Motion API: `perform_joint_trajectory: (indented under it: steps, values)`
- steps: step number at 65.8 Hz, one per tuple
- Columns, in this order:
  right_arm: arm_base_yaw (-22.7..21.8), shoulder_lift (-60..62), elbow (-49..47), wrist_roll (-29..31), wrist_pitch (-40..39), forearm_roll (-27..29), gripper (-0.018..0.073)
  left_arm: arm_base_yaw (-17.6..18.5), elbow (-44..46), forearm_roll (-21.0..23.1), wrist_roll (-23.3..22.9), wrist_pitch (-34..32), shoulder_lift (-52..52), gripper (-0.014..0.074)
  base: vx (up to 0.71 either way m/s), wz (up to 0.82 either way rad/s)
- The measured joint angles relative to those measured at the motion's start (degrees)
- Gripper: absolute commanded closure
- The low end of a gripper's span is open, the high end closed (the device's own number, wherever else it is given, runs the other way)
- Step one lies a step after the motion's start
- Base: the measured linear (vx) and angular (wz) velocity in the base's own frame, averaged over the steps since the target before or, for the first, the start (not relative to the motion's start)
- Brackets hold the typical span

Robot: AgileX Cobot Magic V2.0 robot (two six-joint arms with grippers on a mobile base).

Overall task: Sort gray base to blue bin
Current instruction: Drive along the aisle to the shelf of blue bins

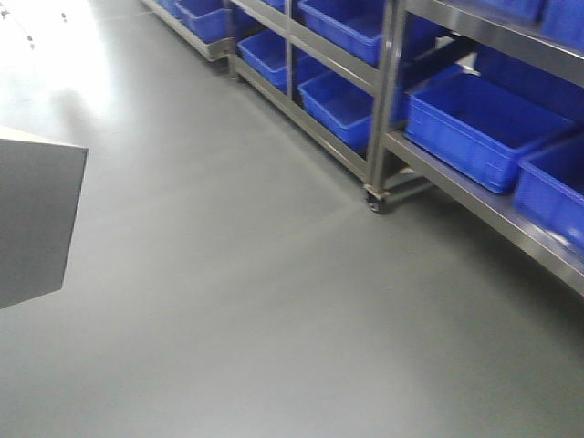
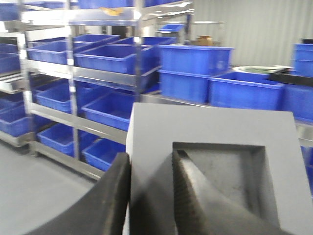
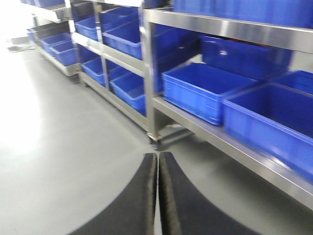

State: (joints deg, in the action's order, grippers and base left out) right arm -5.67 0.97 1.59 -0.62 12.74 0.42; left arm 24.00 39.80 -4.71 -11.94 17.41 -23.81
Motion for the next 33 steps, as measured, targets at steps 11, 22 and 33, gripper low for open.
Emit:
perform_joint_trajectory:
  steps: [11, 22, 33]
  values:
    - [0.0, 0.0, 0.0, 0.0, 0.0, 0.0, 0.0564, 0.0, 0.0, 0.0, 0.0, 0.0, 0.0, 0.0603, 0.42, 0.43]
    - [0.0, 0.0, 0.0, 0.0, 0.0, 0.0, 0.0564, 0.0, 0.0, 0.0, 0.0, 0.0, 0.0, 0.0603, 0.46, 0.43]
    - [0.0, 0.0, 0.0, 0.0, 0.0, 0.0, 0.0564, 0.0, 0.0, 0.0, 0.0, 0.0, 0.0, 0.0603, 0.46, 0.4]
